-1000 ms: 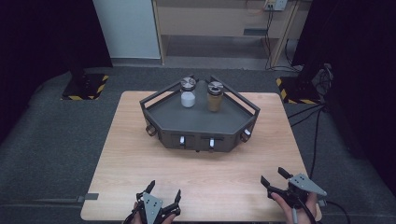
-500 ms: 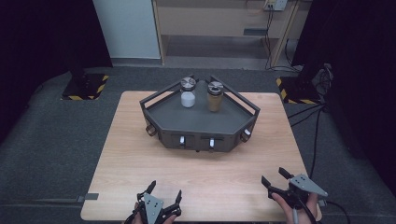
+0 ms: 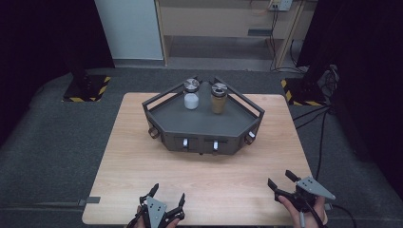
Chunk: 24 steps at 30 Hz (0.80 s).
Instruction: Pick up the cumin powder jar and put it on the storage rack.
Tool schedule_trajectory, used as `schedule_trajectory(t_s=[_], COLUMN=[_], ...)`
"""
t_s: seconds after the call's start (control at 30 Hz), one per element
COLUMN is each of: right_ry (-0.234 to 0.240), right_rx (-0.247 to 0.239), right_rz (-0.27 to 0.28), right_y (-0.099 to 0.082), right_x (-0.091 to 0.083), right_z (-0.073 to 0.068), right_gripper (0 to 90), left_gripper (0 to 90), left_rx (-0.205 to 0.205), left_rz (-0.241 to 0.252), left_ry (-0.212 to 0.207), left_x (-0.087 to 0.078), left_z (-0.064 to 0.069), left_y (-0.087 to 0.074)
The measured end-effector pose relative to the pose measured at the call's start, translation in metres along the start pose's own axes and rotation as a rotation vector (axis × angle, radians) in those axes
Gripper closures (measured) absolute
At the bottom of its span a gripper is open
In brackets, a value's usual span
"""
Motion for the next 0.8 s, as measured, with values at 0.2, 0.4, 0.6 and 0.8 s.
schedule_trajectory(t_s=[0.2,0.4,0.6,0.8], right_ry=[0.002,0.003,0.002,0.001], right_rx=[-0.001,-0.002,-0.002,-0.001], right_rz=[0.004,0.005,0.007,0.004], right_y=[0.0005,0.0017,0.002,0.0015], right_x=[-0.0006,-0.0014,-0.0023,-0.0023], right_z=[-0.0008,-0.0015,-0.0016,-0.0018], right_gripper=[18.4,18.4,18.4,18.4], left_gripper=[6.8,6.8,6.8,6.8], left_rx=[0.003,0.003,0.004,0.003], left_rz=[-0.001,0.002,0.004,0.003], left_ry=[-0.002,-0.003,-0.004,-0.005], left_x=[0.0,0.0001,0.0003,0.0007], left_z=[0.0008,0.0019,0.0019,0.0019], left_y=[0.0003,0.0008,0.0009,0.0014])
Point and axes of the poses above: each handheld gripper's, and its own axes: x roughly forward along the jaws, y roughly out of its top, z roughly to its right, the point moved 8 cm from there along x, roughly forward along the jaws, and after that the axes turned 14 degrees about z, right-handed, at the moved point
